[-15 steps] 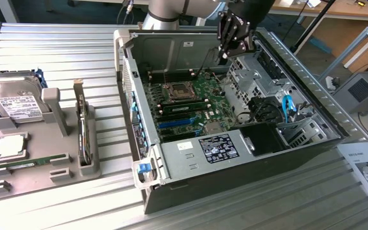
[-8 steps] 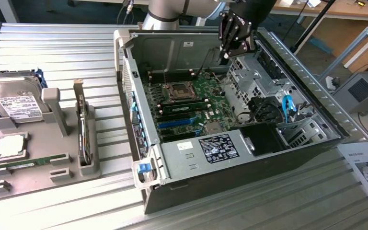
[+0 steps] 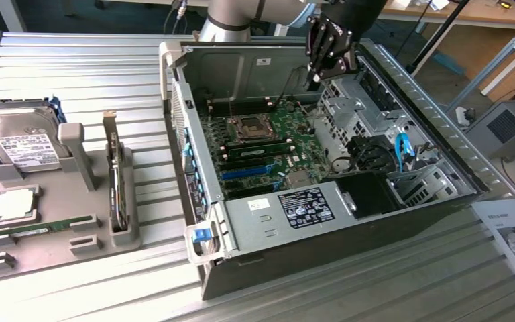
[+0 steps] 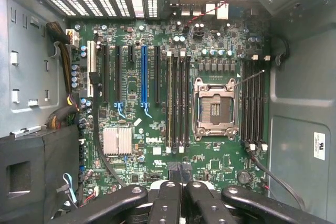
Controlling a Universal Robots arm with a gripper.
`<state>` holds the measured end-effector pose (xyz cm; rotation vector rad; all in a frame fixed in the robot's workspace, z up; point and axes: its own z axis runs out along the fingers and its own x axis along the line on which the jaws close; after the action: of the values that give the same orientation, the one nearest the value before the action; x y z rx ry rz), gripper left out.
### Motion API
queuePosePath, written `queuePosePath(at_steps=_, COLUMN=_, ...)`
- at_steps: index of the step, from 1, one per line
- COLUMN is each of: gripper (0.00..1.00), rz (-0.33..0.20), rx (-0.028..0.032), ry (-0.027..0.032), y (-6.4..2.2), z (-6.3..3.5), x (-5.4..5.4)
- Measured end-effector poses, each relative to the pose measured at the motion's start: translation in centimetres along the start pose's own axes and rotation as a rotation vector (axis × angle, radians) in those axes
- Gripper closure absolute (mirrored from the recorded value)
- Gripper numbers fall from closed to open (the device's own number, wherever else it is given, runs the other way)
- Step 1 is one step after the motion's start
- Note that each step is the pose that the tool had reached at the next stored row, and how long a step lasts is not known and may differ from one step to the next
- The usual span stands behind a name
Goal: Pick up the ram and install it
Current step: 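Press down the ram until it locks into place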
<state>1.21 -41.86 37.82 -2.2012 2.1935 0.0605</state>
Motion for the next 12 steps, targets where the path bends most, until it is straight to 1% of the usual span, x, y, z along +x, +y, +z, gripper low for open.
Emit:
queuePosePath(at_steps=4, gripper=0.89, rz=0.000, rx=0.0002, ry=0.0000, y=0.00, z=0.39, x=0.0)
queuePosePath(at_steps=12, gripper=0.89, rz=0.000, rx=0.0004, ry=-0.0001, y=-0.04, z=1.97, x=0.1)
